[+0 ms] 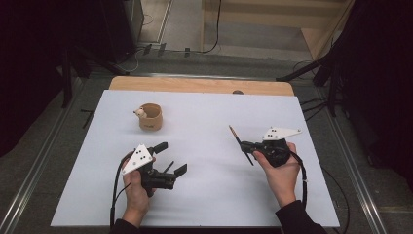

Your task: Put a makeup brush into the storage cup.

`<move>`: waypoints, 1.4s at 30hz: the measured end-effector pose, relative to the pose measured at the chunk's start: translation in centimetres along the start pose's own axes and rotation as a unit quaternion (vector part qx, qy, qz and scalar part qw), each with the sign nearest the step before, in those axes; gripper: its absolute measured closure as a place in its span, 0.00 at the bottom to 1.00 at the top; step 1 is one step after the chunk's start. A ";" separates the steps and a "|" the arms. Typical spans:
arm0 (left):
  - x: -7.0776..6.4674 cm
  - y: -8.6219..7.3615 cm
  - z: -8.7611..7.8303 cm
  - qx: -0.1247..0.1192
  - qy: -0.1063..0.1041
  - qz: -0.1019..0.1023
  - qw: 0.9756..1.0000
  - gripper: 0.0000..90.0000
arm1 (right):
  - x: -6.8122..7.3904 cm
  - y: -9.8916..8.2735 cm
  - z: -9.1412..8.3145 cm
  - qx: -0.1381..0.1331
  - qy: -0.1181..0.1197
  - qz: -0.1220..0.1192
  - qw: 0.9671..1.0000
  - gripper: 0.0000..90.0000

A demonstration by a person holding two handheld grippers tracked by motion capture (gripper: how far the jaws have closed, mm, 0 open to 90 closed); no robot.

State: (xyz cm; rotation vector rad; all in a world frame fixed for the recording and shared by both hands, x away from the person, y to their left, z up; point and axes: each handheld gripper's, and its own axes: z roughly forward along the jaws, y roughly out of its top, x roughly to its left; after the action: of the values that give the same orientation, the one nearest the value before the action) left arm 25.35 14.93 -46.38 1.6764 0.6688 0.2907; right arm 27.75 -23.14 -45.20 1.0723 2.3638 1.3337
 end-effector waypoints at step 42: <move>-2.6 0.6 1.8 -0.002 -0.052 -0.059 0.997 0.55 | 8.2 1.2 2.7 -0.051 0.099 -0.059 0.992 0.94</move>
State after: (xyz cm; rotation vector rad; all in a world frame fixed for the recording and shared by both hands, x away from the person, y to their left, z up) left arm 24.42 11.93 -45.75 1.6302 0.6842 0.1196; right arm 23.87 -15.30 -44.55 0.7916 2.4224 1.5626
